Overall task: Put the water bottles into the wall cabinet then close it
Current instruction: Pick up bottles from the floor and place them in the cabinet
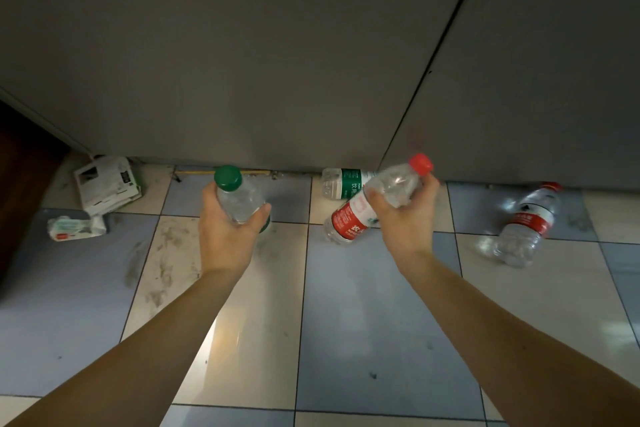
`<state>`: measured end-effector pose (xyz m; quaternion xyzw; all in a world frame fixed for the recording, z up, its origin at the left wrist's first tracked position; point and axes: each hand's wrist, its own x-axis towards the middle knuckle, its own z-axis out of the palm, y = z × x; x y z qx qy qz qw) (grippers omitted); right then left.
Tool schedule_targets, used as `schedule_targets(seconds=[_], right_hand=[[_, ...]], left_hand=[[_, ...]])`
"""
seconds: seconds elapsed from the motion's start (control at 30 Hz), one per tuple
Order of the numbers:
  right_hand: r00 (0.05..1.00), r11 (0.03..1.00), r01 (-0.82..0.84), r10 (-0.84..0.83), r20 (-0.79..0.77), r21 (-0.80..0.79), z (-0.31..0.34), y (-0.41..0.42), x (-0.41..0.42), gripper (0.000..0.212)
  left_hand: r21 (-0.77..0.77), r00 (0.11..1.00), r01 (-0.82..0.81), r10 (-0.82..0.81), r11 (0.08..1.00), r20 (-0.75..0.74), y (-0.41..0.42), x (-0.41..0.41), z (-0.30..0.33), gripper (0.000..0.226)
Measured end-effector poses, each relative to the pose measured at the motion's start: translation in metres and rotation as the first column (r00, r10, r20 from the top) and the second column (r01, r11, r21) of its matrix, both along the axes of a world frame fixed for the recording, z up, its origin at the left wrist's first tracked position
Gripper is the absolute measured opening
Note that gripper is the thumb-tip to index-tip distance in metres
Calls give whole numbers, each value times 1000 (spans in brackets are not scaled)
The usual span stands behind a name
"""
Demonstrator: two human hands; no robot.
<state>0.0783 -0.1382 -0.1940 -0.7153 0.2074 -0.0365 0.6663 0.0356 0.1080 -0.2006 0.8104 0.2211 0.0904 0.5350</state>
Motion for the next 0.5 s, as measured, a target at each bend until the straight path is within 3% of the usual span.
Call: schedule_targets(seconds=[0.1,0.17,0.33,0.5], right_hand=[[943,912,-300,327,56,-278,6,9,-8,75],[897,826,-385,439,42,-411,6,15,-13,78],[904,802,-343,423,59,-489,2,17,-19,82],[931,866,-335,365,13,-371,-15,11,-31,82]], left_hand=[[3,1000,21,-21,1000,-6,1,0,0,73],[-5,1000,17,-17,1000,-8,2,0,2,75],[1,1000,19,-19,1000,-15,5,1,1,78],[1,999,-27,27,1000,-35,7,2,-16,79]])
